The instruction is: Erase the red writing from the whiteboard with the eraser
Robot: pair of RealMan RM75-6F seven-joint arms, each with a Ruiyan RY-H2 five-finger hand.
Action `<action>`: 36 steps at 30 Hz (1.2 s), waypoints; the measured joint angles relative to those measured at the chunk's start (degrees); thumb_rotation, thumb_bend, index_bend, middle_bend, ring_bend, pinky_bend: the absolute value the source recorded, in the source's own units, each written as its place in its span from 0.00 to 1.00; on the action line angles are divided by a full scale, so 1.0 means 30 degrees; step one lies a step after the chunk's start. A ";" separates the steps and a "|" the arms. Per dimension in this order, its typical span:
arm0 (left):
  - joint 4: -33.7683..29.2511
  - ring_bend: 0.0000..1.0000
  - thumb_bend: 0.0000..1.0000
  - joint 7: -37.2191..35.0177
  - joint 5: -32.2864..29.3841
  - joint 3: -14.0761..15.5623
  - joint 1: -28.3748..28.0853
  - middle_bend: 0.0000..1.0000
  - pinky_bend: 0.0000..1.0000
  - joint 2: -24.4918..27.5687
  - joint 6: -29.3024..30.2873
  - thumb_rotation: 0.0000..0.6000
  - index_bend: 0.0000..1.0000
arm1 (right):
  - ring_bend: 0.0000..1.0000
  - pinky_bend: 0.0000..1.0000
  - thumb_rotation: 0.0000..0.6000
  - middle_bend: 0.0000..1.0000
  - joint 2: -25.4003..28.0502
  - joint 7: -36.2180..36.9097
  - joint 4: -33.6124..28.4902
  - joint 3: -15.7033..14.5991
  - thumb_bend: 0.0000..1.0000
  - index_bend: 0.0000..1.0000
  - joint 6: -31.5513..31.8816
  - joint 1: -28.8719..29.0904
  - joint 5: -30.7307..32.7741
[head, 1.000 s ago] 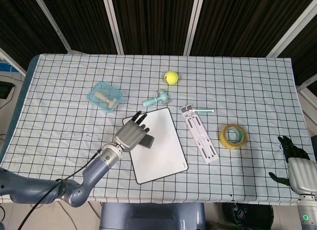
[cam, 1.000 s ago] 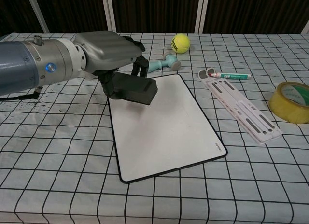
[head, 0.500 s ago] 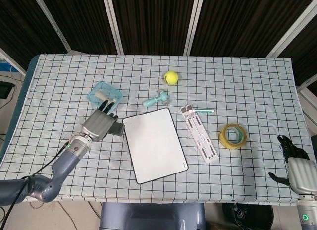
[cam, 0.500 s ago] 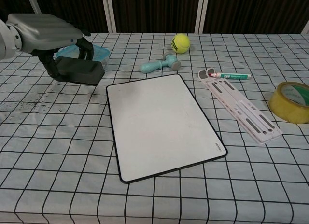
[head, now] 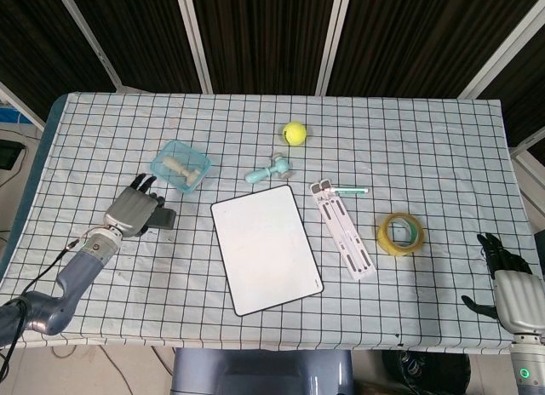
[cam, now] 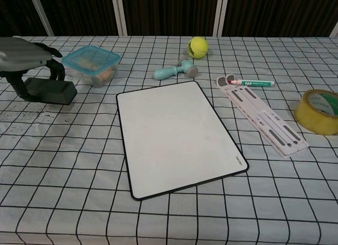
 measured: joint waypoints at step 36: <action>-0.8365 0.00 0.12 0.4756 0.0938 -0.0248 0.2220 0.06 0.05 0.4475 0.3909 1.00 0.00 | 0.21 0.22 1.00 0.11 -0.0058 -0.0136 0.0103 0.0084 0.08 0.06 0.0130 0.0039 -0.0054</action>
